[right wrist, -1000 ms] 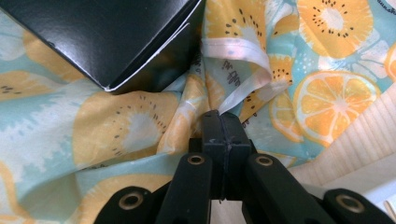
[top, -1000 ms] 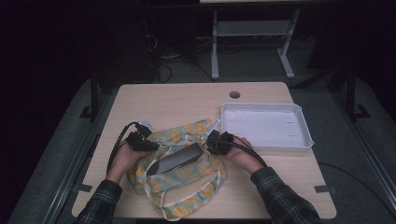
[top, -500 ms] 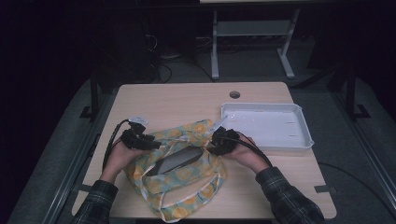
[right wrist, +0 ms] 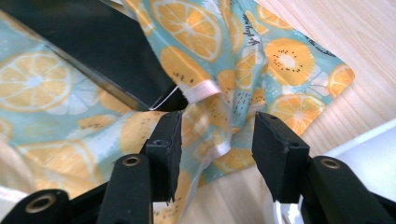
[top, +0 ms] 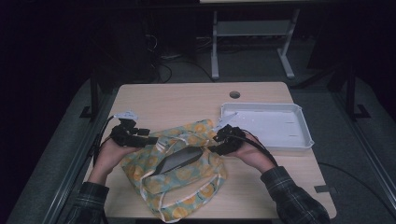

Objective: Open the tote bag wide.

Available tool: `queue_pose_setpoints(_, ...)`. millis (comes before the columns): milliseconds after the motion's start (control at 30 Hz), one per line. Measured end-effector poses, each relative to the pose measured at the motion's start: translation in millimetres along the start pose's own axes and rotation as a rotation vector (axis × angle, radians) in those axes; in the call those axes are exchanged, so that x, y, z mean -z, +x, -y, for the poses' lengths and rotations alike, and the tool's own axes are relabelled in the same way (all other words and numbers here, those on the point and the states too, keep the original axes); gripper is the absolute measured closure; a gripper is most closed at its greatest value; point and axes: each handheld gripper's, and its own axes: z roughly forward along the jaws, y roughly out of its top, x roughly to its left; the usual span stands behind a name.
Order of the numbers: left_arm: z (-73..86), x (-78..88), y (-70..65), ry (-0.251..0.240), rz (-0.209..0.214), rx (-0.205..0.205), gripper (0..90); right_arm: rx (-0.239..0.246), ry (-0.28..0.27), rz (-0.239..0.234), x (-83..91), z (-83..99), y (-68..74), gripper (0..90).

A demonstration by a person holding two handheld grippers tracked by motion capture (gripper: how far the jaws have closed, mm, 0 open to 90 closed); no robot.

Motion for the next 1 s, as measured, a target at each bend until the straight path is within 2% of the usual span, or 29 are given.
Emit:
queue_pose_setpoints(200, 8.0, 14.2, -25.4, 0.009, 0.050, -0.014, 39.6, 0.004, -0.002, -0.007, 9.8, 4.4, 6.2, 49.6)
queue_pose_setpoints(467, 23.7, 9.3, -56.6, 0.029, 0.048, -0.039, 44.5, 0.011, -0.006, -0.039, 19.2, 13.8, 20.7, 49.7)
queue_pose_setpoints(533, 26.1, 4.4, -60.1, 0.049, 0.037, -0.062, 46.1, 0.019, -0.009, -0.045, 21.3, 15.3, 26.1, 49.6)
queue_pose_setpoints(667, 26.7, -4.2, -61.1, 0.088, 0.024, -0.082, 50.0, 0.032, -0.030, -0.072, 23.5, 13.3, 39.1, 49.0)
queue_pose_setpoints(700, 27.3, -5.5, -62.4, 0.087, 0.023, -0.064, 51.5, 0.042, -0.036, -0.079, 23.4, 11.3, 41.8, 48.6)
queue_pose_setpoints(800, 28.6, -8.9, -62.5, 0.091, 0.021, -0.063, 56.0, 0.051, -0.041, -0.098, 19.8, 6.2, 48.9, 48.5)
queue_pose_setpoints(900, 28.6, -9.7, -61.6, 0.103, 0.015, -0.078, 64.3, 0.081, -0.026, -0.101, 10.6, 3.7, 54.9, 50.1)
queue_pose_setpoints(1000, 28.3, -8.6, -61.5, 0.089, 0.023, -0.072, 77.8, 0.117, -0.030, -0.115, 5.4, 0.7, 60.5, 50.5)
